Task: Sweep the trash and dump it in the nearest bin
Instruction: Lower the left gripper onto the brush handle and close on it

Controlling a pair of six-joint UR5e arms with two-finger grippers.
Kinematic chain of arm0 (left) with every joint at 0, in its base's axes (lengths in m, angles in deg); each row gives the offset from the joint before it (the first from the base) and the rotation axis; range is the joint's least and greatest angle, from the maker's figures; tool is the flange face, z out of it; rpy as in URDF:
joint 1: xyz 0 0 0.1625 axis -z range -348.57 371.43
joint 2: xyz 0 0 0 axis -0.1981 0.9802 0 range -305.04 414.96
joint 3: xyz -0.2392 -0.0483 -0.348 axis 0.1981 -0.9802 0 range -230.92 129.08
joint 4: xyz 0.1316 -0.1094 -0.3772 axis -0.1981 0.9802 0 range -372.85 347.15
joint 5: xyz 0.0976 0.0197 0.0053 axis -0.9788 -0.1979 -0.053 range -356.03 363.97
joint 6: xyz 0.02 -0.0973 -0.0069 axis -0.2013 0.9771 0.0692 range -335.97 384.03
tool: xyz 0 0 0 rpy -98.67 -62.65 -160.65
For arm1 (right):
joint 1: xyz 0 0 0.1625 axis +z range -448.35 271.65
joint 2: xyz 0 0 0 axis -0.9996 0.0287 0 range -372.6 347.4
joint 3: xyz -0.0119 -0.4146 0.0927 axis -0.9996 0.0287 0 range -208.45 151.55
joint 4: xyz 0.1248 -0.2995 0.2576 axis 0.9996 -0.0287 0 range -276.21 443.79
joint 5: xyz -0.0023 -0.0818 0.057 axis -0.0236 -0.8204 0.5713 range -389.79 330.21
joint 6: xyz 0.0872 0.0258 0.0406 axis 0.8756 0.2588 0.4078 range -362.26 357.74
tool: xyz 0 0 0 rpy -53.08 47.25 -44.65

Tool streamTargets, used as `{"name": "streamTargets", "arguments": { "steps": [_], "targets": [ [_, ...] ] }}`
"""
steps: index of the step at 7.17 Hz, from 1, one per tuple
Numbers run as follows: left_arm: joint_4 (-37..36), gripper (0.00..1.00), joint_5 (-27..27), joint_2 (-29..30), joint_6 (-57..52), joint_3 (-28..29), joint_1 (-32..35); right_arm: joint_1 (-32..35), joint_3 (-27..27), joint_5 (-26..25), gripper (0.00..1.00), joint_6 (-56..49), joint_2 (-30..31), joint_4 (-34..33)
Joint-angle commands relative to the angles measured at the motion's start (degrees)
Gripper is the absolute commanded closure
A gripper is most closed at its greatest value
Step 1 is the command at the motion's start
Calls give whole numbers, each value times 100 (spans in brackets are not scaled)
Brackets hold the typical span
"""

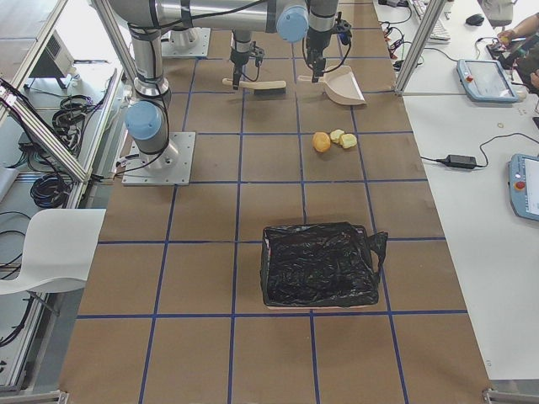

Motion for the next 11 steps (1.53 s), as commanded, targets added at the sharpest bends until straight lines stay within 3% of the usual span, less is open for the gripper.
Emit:
{"name": "streamTargets", "arguments": {
  "steps": [1, 8, 10, 11],
  "targets": [
    [-70, 7, -17, 11, -64, 27, -14, -2, -2, 2, 0, 0, -2, 2],
    [35, 15, 10, 81, 31, -69, -14, -2, -10, 2, 0, 0, -2, -6],
    [44, 70, -8, 73, 23, -69, -14, -2, -11, 2, 0, 0, -11, -6],
    [61, 87, -8, 73, 23, -69, -14, -2, -11, 2, 0, 0, -11, -6]
  ]
}}
